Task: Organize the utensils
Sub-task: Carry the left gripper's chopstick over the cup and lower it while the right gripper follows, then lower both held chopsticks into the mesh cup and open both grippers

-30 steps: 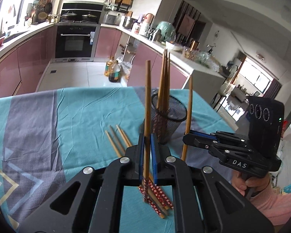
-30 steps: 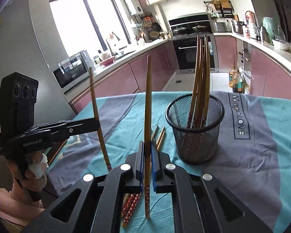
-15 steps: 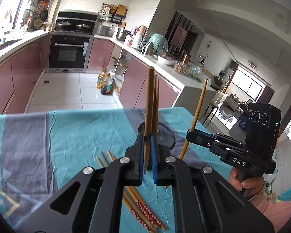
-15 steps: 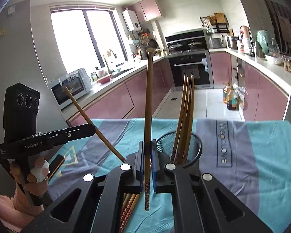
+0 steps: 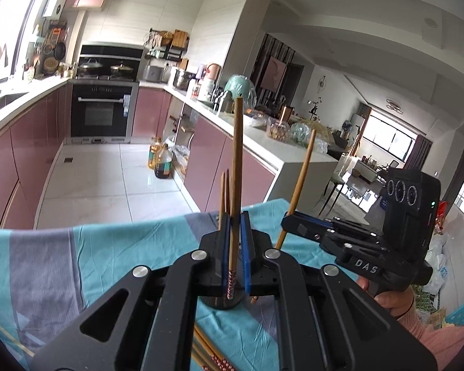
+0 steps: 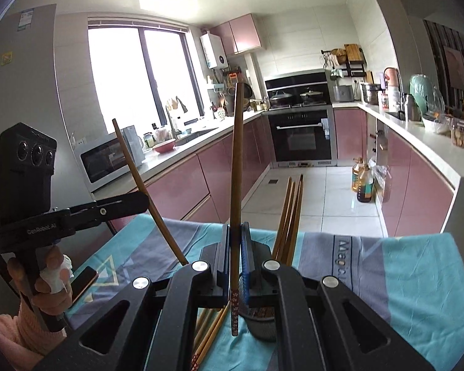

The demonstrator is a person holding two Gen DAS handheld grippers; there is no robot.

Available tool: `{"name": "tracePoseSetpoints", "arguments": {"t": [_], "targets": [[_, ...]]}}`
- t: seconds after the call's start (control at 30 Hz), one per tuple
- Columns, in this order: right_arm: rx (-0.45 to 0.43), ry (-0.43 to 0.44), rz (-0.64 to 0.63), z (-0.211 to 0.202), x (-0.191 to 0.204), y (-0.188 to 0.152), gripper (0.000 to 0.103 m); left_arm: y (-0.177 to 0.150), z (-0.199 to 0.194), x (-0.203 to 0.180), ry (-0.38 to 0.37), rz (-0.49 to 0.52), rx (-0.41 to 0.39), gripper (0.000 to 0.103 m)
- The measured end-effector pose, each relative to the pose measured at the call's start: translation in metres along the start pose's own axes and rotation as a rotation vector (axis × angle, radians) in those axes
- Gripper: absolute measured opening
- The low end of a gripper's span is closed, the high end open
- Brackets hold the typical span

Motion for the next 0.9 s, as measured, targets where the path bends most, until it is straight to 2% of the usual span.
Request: {"name": "tracePoseSetpoints", "arguments": {"t": [0.27, 0.6, 0.9], "targets": [[-0.023, -0.015, 0.013, 0.005, -0.01, 0.012, 0.006, 0.018, 0.0, -0.016, 0.006, 0.032, -0.01, 0.007], [-0.029, -0.047, 0.061, 0.021, -0.026, 0.012, 0.006, 0.001, 0.037, -0.014, 0.063, 0.048, 0.092, 0.007], [-0.066, -0.047, 0.098, 0.021, -0.036, 0.023, 0.006, -0.006, 0.062, -0.001, 0.075, 0.049, 0.155, 0.007]]}}
Point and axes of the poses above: each gripper's, at about its wrist camera, not at the fingertips, and z roughly the way its jaws point, x to its left, y to its top, the point moved 10 cm from there along z, roughly the way its jaws point, and after that the axes turned 10 degrees about x, right-handed, at the moved point
